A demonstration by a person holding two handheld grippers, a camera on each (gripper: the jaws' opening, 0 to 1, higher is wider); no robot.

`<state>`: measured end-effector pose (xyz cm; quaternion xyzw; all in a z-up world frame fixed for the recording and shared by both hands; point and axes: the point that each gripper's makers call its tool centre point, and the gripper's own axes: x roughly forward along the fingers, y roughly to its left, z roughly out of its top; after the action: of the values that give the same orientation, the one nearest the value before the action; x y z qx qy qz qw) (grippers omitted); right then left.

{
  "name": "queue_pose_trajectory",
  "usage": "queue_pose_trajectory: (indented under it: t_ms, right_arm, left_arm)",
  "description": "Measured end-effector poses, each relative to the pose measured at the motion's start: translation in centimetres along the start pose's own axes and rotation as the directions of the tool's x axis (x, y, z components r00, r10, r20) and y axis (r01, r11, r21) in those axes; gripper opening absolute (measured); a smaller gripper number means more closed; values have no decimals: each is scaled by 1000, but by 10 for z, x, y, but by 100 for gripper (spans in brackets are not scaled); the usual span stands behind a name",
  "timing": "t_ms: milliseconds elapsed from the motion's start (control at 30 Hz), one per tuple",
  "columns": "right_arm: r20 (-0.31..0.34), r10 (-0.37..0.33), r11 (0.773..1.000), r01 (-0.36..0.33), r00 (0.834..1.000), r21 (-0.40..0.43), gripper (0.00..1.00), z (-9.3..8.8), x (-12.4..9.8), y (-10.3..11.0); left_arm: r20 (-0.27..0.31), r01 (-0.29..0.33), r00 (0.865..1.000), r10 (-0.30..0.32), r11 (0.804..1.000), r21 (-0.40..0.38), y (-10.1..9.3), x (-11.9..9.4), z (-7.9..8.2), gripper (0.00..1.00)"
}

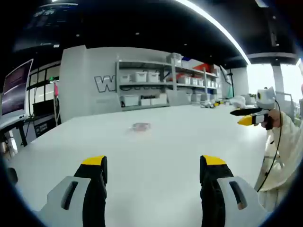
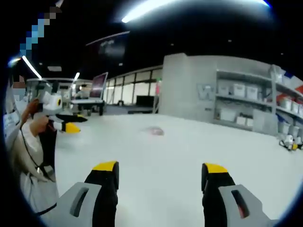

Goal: Open the resealable bag by pulling the two sides of the seal apart until the entire bag opening is separated and visibly accessible.

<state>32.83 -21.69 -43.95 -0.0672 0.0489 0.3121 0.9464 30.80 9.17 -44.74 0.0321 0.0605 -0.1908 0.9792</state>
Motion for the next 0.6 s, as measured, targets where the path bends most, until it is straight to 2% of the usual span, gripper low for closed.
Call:
queue_pose_trajectory:
  t_ms: [600]
  right_arm:
    - [-2,3,1000,-3,1000,-1,71,0,1,1]
  left_arm:
    - [-2,-2,1000,2,1000,-6,1,-1,-3,79]
